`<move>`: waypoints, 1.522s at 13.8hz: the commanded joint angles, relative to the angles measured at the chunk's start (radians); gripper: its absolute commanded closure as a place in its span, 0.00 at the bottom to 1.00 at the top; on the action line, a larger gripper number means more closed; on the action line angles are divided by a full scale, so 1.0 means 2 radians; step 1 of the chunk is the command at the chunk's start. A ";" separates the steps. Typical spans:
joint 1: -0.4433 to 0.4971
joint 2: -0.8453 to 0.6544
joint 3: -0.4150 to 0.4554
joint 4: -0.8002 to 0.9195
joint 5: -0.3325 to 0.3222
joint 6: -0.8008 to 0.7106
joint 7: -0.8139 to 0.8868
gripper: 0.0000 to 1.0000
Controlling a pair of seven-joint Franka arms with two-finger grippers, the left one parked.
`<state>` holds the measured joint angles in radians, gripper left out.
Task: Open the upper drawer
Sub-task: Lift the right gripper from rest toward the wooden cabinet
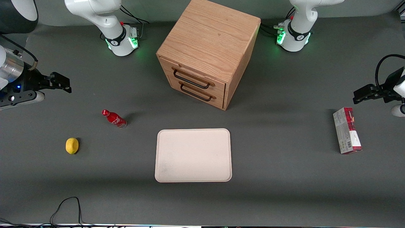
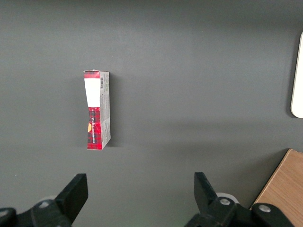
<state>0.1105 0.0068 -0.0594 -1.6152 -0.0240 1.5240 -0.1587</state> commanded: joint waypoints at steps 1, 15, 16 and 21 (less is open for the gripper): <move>0.002 0.012 0.001 0.019 0.007 -0.018 -0.010 0.00; 0.088 0.063 0.004 0.081 0.067 -0.019 -0.004 0.00; 0.095 0.069 0.004 0.085 0.085 -0.015 -0.004 0.00; 0.154 0.102 0.011 0.102 0.119 -0.014 0.005 0.00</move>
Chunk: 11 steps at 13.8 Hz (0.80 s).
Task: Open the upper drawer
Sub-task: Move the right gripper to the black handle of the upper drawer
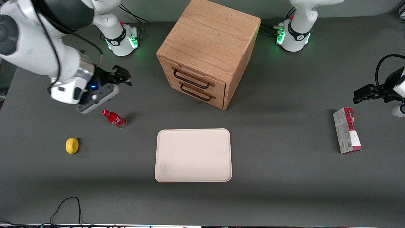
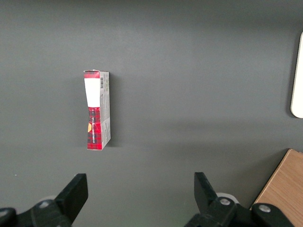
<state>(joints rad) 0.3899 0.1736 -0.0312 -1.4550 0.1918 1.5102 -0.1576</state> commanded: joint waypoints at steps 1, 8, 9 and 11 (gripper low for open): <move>0.052 0.031 -0.003 0.022 0.012 -0.007 -0.012 0.00; 0.077 0.108 0.033 0.043 0.048 0.000 -0.084 0.00; 0.077 0.112 0.033 0.043 0.049 0.005 -0.084 0.00; 0.078 0.122 0.039 0.043 0.055 0.008 -0.085 0.00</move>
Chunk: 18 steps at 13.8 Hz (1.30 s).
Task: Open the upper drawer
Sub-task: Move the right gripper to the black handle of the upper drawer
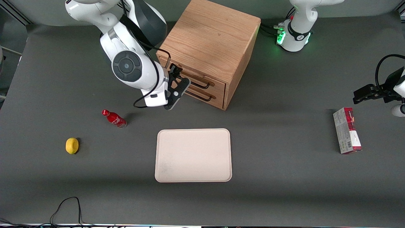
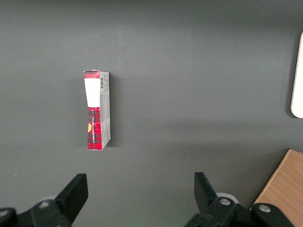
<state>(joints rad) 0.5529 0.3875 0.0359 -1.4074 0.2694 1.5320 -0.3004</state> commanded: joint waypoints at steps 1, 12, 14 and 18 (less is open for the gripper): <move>-0.003 0.018 0.006 0.019 0.017 -0.003 -0.014 0.00; 0.009 0.043 0.010 0.007 0.029 0.008 -0.016 0.00; 0.010 0.046 0.010 0.003 0.029 0.012 -0.016 0.00; 0.016 0.046 0.010 -0.011 0.029 0.026 -0.016 0.00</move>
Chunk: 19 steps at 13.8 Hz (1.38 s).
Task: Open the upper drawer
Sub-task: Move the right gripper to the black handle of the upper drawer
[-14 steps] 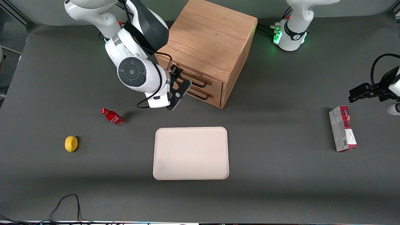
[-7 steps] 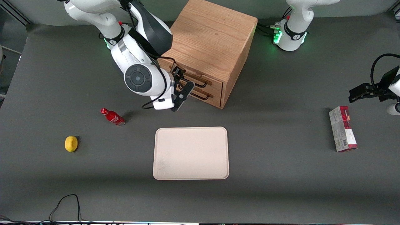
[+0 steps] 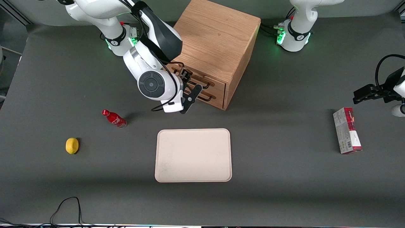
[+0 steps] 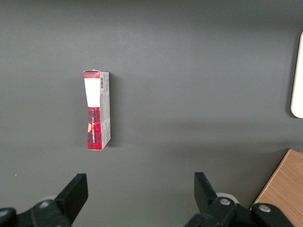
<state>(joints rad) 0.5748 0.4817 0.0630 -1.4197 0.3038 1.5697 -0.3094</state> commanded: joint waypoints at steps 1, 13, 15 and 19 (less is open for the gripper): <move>0.006 -0.002 -0.003 -0.009 0.012 0.011 -0.012 0.00; 0.010 0.009 -0.004 -0.023 0.007 0.057 -0.025 0.00; 0.008 0.011 -0.005 -0.022 0.006 0.058 -0.033 0.00; 0.006 0.011 -0.009 -0.020 0.006 0.063 -0.046 0.00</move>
<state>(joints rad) 0.5850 0.5005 0.0545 -1.4665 0.3038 1.6846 -0.3583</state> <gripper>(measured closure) 0.000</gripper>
